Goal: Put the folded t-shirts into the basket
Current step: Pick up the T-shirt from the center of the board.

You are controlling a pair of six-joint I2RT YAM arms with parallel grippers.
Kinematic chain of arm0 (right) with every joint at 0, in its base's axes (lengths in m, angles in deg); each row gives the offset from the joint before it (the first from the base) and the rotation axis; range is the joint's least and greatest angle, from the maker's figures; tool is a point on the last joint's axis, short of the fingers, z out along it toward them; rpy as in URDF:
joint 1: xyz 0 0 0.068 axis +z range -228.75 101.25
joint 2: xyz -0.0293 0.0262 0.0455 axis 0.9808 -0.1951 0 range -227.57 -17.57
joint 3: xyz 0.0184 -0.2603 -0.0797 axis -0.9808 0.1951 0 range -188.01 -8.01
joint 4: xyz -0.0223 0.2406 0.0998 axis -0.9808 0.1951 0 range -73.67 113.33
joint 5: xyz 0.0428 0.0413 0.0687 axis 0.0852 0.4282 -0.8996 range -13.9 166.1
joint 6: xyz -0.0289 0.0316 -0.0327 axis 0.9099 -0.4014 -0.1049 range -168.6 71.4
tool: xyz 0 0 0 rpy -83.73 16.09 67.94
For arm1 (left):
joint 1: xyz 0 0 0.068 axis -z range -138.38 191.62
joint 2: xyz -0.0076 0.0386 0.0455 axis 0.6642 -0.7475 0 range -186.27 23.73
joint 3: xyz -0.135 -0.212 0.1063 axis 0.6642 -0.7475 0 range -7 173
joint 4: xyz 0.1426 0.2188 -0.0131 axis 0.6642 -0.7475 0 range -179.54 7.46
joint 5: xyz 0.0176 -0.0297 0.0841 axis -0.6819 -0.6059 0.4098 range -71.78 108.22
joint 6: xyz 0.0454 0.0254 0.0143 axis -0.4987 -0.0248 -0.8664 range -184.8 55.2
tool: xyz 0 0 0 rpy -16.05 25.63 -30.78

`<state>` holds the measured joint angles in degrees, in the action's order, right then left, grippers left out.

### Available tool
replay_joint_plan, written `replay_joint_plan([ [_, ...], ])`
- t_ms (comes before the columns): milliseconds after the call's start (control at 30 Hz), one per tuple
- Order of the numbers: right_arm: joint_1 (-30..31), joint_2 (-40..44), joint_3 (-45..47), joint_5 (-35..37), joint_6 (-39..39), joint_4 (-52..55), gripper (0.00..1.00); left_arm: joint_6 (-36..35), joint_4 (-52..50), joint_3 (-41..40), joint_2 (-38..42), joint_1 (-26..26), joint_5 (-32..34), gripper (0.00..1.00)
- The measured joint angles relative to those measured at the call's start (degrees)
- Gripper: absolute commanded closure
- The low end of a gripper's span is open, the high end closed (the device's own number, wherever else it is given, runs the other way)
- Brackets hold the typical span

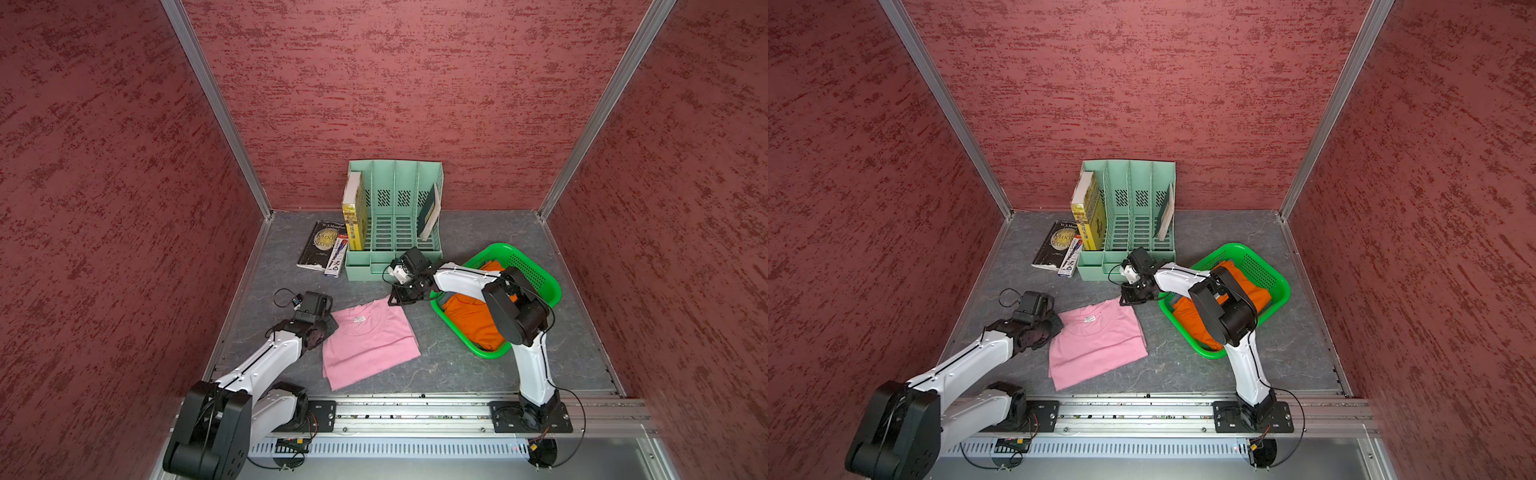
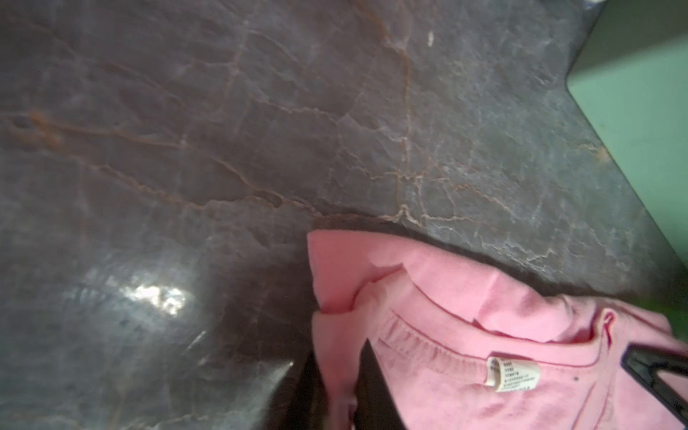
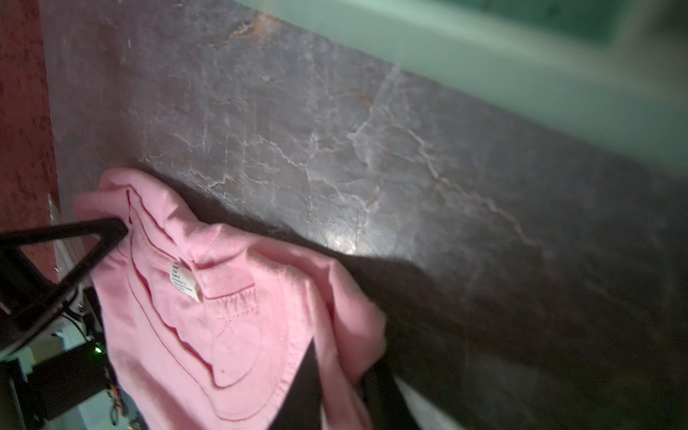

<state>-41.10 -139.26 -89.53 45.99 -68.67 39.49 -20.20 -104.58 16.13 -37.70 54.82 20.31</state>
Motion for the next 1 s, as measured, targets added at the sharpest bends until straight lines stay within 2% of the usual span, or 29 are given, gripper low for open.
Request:
replay_joint_plan([
  [233, -0.7, 3.7, 7.8, -3.5, -0.2, -8.3, 1.0, -3.4, 2.9, -2.7, 10.0, 0.6, -4.5, 1.0],
  [333, -0.7, 9.9, 11.8, -2.3, 0.3, -8.3, 1.0, -4.7, 2.4, -2.7, 16.5, 1.7, -6.1, 1.0],
  [533, -0.6, 24.1, 12.3, 0.5, 3.0, -5.6, 1.0, -6.3, 0.3, -1.6, 27.0, 5.3, -8.4, 1.0],
  [833, -0.6, 44.2, 12.1, 10.1, 5.3, 6.0, 1.0, -6.0, 0.8, 3.8, 33.0, 16.8, -10.0, 1.0],
  [900, -0.7, 48.1, 11.6, 13.1, 5.7, 10.2, 1.0, -5.4, 2.5, 4.7, 33.0, 20.4, -9.5, 1.0],
  [1000, -1.1, 54.1, 11.2, 21.4, 5.5, 17.1, 1.0, -3.9, 5.8, 5.8, 31.1, 28.8, -7.5, 1.0],
])
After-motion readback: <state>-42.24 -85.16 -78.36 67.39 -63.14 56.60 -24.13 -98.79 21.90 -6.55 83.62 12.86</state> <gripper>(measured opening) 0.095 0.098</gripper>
